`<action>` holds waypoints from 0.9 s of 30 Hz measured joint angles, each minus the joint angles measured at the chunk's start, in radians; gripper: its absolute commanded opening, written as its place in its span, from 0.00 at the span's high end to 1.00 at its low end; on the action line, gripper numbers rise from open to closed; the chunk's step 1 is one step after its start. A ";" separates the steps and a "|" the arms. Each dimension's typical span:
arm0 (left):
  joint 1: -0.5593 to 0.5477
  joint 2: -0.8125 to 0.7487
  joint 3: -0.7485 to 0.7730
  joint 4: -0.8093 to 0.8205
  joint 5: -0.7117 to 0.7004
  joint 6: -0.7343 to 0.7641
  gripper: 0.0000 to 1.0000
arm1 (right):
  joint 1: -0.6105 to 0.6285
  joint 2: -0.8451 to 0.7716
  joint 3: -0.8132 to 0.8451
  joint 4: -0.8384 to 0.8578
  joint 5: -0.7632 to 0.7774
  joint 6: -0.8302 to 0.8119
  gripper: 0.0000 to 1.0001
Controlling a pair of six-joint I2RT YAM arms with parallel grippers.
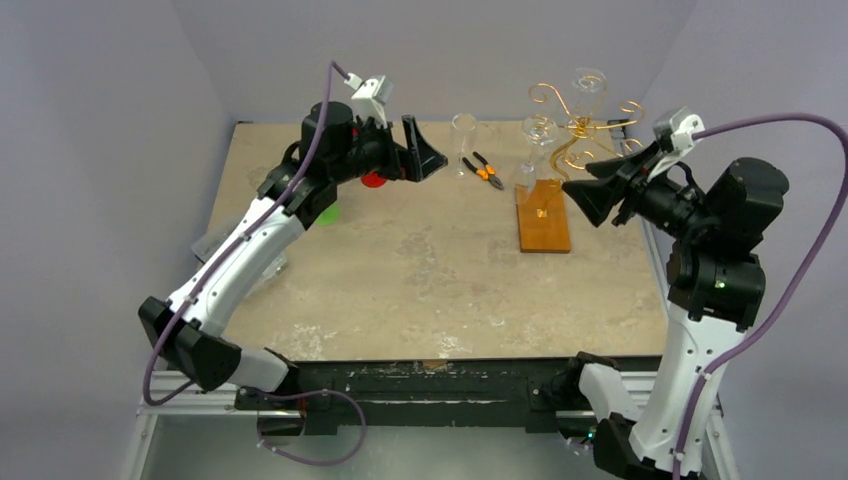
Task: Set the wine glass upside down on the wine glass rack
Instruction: Move the wine rack to the center of the board.
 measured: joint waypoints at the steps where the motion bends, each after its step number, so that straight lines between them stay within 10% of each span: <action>1: 0.005 0.039 0.038 0.000 0.012 -0.016 0.04 | 0.000 -0.014 -0.011 -0.035 0.000 -0.035 0.46; 15: 0.020 0.689 0.813 0.014 0.044 -0.222 0.15 | 0.000 -0.128 -0.365 -0.309 0.033 -0.382 0.47; 27: 0.028 0.946 0.900 0.138 0.018 -0.405 0.15 | 0.000 -0.077 -0.587 -0.241 0.065 -0.591 0.47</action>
